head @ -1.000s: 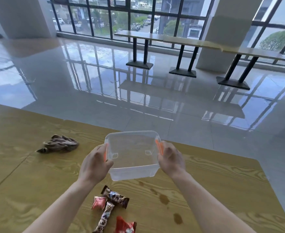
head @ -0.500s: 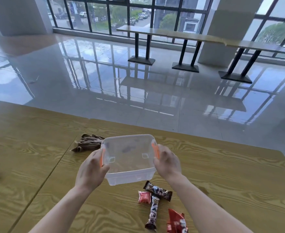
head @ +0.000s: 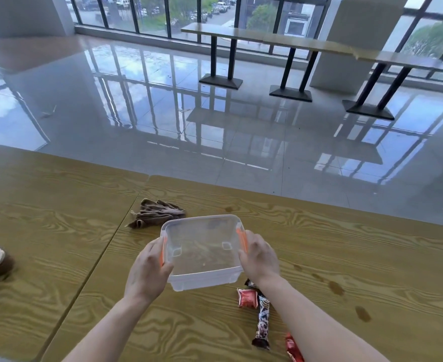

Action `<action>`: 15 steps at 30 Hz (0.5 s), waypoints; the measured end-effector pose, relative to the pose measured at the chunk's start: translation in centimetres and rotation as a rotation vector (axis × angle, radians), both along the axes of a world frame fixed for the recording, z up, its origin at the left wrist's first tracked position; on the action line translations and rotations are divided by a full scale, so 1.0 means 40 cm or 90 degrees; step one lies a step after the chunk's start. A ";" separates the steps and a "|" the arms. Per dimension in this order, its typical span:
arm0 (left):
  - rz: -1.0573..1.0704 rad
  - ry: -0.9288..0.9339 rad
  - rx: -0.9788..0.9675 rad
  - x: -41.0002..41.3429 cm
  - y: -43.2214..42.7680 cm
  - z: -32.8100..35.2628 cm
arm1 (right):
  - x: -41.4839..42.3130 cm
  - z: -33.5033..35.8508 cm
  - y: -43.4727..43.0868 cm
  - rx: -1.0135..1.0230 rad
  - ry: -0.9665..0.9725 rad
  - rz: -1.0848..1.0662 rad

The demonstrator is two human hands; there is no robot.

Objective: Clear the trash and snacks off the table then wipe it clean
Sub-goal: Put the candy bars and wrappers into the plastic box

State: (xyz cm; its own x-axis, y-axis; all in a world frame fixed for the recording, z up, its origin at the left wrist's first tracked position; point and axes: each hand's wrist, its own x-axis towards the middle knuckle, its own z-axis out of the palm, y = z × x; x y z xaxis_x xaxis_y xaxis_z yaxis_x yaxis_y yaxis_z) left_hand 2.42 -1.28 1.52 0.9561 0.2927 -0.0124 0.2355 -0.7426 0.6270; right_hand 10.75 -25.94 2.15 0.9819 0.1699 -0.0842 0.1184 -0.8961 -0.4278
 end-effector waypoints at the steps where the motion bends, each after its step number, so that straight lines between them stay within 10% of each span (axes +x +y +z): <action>1: -0.001 0.001 -0.001 -0.003 0.000 -0.004 | -0.002 -0.006 0.000 0.001 0.001 0.000; 15: 0.091 -0.050 0.081 -0.024 -0.058 0.025 | 0.004 0.000 -0.079 0.086 -0.036 0.022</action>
State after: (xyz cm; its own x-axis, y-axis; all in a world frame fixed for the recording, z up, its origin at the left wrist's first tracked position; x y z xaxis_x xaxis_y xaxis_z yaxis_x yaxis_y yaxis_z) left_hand 1.47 -3.59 2.50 0.9011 0.4204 0.1064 0.2988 -0.7797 0.5503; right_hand 10.90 -29.11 2.14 0.9776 0.2103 -0.0029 0.1761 -0.8259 -0.5356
